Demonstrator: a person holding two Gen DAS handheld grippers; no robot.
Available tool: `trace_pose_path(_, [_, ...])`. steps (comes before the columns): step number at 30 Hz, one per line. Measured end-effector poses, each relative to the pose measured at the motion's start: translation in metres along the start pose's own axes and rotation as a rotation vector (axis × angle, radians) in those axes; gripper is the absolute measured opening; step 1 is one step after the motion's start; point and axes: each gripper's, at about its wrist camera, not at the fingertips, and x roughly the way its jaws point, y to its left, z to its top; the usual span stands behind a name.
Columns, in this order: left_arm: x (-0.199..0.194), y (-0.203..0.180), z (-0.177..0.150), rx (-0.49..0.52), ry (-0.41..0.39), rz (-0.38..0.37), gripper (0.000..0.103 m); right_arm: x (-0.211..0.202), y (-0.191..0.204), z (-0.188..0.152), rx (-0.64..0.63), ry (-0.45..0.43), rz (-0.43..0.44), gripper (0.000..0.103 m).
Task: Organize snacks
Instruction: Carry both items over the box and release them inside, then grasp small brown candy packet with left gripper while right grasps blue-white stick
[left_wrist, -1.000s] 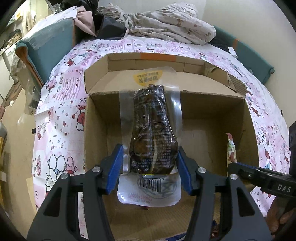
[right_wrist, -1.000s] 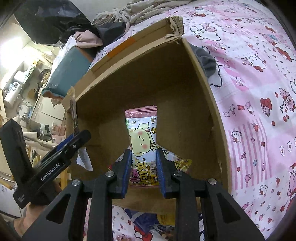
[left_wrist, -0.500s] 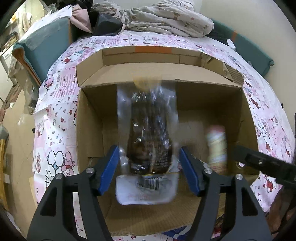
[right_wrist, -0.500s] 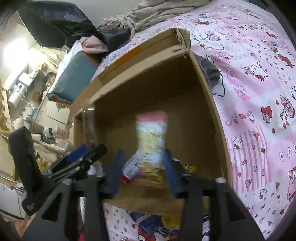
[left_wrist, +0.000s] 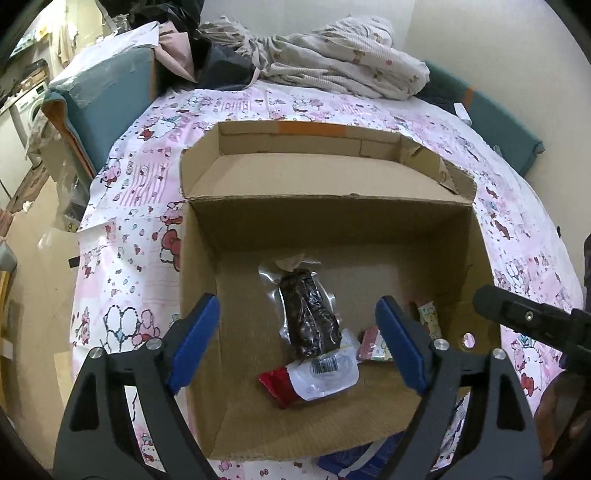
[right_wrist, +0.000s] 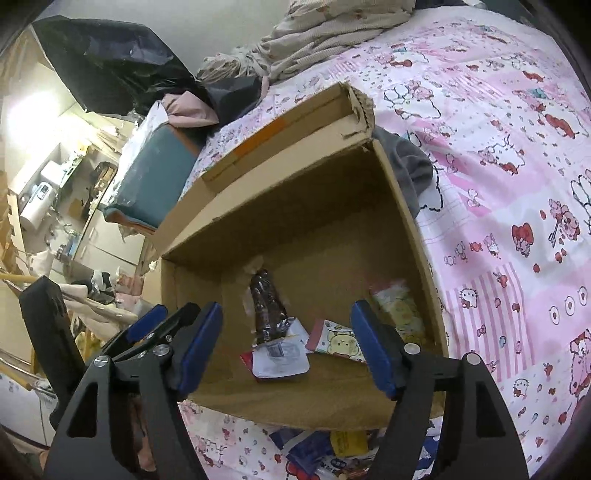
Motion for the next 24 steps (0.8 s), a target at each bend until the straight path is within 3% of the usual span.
trace_pose_path(11, [-0.046,0.012,-0.013,-0.013,-0.030,0.004,0.084,-0.040,0.014,-0.024,-0.036,-0.044,-0.013,0.075])
trace_pose_path(24, [-0.078,0.026,-0.053,0.026,0.022,0.019,0.084,-0.069,0.004,-0.066,-0.009,-0.039,-0.066,0.075])
